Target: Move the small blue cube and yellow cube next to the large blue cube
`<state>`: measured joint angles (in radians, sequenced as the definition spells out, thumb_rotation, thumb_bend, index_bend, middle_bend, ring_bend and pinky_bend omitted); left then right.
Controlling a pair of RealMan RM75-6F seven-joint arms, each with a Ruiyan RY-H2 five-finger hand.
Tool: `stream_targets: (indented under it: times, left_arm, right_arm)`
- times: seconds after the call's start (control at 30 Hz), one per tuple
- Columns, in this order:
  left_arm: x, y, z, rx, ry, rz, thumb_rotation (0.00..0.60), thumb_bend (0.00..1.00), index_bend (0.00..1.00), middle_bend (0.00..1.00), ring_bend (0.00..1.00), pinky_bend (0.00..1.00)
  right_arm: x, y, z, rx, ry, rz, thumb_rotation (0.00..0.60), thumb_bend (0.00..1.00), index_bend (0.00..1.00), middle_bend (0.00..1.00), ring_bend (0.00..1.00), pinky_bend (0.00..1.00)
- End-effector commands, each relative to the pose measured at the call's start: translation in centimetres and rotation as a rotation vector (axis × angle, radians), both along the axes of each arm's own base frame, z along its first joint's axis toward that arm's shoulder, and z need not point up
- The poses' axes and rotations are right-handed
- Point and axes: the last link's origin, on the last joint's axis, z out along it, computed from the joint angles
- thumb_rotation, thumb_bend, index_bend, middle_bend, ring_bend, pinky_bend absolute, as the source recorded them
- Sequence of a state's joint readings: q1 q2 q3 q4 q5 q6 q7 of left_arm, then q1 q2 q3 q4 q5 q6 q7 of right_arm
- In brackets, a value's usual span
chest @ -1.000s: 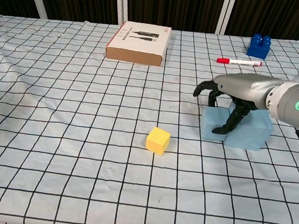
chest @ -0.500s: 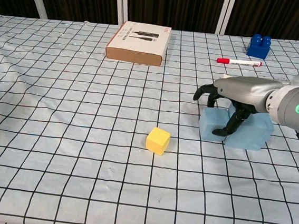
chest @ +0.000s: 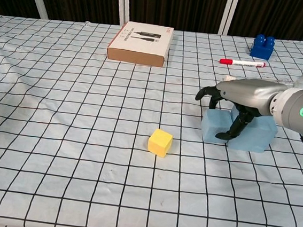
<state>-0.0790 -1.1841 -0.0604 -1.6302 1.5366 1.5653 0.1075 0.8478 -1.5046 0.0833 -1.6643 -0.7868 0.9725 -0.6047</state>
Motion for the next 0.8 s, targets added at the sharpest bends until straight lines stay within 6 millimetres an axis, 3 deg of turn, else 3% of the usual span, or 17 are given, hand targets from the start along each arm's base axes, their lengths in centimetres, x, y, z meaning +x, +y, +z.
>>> stream_targets:
  times: [0.03,0.57,0.8]
  left_arm:
    - [0.0,0.0,0.0,0.001,0.000,0.000,0.600,0.11,0.19,0.07,0.00,0.00]
    - [0.0,0.0,0.1,0.002,0.000,0.001,0.600,0.11,0.20,0.07,0.00,0.00]
    - [0.0,0.0,0.2,0.006,0.000,0.004,0.600,0.11,0.20,0.07,0.00,0.00]
  right_arm:
    - [0.1,0.1,0.0,0.001,0.004,-0.001,0.600,0.23,0.13,0.30,0.00,0.15]
    - [0.5,0.4,0.3,-0.005,-0.009,0.005,0.600,0.23,0.13,0.32,0.00,0.15]
    - [1.2,0.6,0.6,-0.015,-0.039,0.009,0.600,0.23,0.12,0.26,0.00,0.15]
